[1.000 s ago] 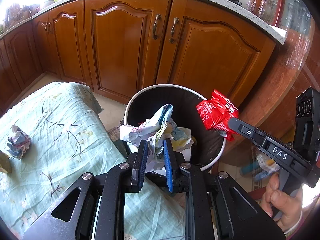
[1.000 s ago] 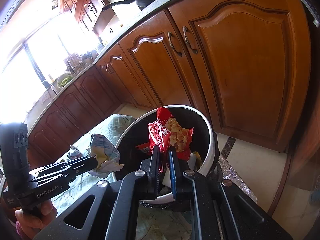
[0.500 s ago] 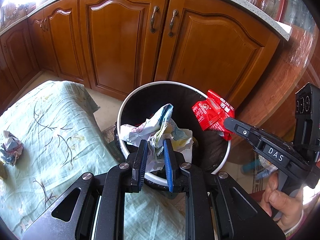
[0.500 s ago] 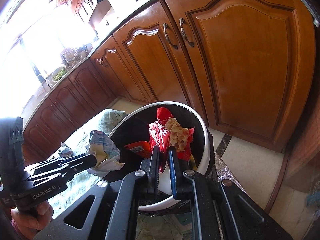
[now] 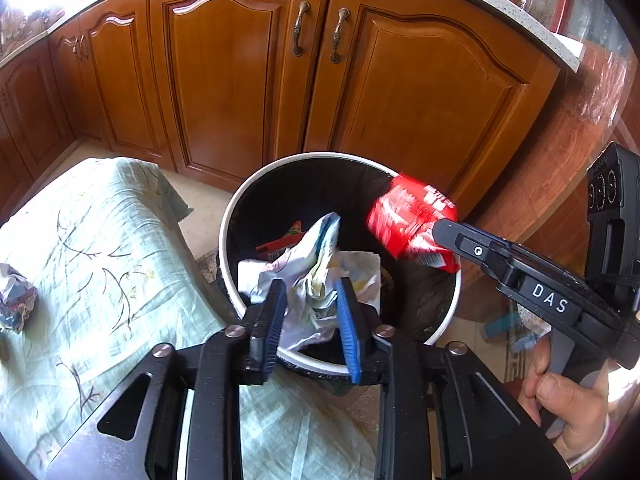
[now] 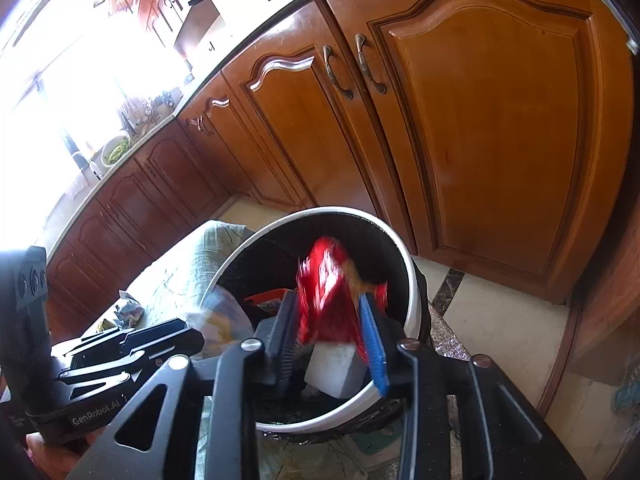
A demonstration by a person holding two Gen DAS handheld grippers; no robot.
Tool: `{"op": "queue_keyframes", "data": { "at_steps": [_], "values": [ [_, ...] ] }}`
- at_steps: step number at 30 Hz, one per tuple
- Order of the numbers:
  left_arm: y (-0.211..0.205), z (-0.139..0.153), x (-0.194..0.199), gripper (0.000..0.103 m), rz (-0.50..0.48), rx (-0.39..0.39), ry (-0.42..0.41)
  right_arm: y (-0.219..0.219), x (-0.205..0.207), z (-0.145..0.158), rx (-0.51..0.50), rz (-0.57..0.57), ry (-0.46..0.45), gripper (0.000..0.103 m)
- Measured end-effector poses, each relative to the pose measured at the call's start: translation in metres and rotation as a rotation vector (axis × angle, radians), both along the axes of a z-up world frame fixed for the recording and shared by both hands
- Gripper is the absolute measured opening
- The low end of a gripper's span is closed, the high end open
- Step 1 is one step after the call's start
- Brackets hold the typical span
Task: Collect trash
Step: 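Carry the paper and chip bag over the bin while both tools open to drop them, then move both open tools back over the table toward the yellow packet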
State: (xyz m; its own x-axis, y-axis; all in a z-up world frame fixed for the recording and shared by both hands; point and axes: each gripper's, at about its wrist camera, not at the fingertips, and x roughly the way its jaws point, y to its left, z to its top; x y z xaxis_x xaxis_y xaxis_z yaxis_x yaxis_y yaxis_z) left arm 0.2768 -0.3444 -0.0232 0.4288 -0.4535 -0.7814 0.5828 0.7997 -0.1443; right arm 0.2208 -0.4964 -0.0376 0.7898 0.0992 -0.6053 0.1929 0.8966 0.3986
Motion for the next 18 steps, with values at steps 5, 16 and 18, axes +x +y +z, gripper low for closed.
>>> {"op": "queue_keyframes", "data": {
  "at_steps": [5, 16, 18],
  "values": [
    [0.014, 0.004, -0.002, 0.048, 0.032, -0.027, -0.01, 0.001, -0.009, 0.004, 0.023, -0.013, -0.032, 0.049],
    [0.102, -0.004, -0.026, 0.055, 0.186, -0.117, 0.033, 0.056, -0.028, 0.016, 0.055, 0.073, -0.114, 0.099],
    [0.12, -0.007, -0.031, 0.055, 0.222, -0.111, 0.029, 0.071, -0.027, 0.016, 0.065, 0.104, -0.112, 0.099]
  ]
}}
